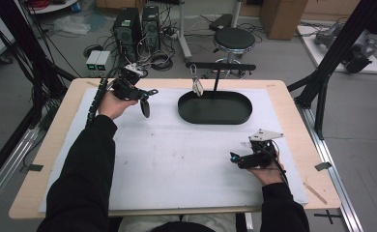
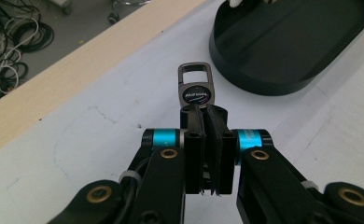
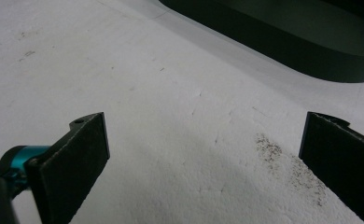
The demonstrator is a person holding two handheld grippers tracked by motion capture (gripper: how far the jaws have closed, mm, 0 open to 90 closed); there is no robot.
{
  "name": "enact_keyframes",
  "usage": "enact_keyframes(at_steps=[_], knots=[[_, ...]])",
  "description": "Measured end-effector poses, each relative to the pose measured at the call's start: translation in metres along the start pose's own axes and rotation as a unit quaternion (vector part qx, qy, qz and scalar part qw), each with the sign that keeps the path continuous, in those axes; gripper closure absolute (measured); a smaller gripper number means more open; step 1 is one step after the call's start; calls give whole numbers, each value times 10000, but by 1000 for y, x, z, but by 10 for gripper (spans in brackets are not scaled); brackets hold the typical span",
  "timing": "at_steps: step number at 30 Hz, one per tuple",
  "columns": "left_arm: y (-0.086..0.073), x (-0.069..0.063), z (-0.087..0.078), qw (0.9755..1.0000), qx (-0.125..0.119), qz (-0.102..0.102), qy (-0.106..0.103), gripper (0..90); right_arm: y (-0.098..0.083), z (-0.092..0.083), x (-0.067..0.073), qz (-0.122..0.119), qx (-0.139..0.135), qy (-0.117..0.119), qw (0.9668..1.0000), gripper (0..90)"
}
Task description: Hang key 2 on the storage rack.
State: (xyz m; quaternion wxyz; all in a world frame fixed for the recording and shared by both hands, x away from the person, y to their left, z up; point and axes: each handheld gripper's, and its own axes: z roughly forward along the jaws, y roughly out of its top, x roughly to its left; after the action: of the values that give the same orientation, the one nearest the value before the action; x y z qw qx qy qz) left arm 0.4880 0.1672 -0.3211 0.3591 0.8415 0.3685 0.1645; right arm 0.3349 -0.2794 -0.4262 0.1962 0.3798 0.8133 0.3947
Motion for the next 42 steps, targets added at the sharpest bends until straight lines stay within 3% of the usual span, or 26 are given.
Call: enact_keyframes(at_steps=[5,12,18,42], knots=[[5,0,-13,9999,-162,31,23,855,0,0,0,23,-6,22,10000,9],[10,4,-31,9987,-495,-95,17,855,1,1,0,54,-7,51,10000,8],[10,7,-39,9982,-576,-152,84,855,1,1,0,40,14,75,10000,9],[55,-14,-43,9973,-712,156,62,855,1,2,0,29,0,66,10000,9]])
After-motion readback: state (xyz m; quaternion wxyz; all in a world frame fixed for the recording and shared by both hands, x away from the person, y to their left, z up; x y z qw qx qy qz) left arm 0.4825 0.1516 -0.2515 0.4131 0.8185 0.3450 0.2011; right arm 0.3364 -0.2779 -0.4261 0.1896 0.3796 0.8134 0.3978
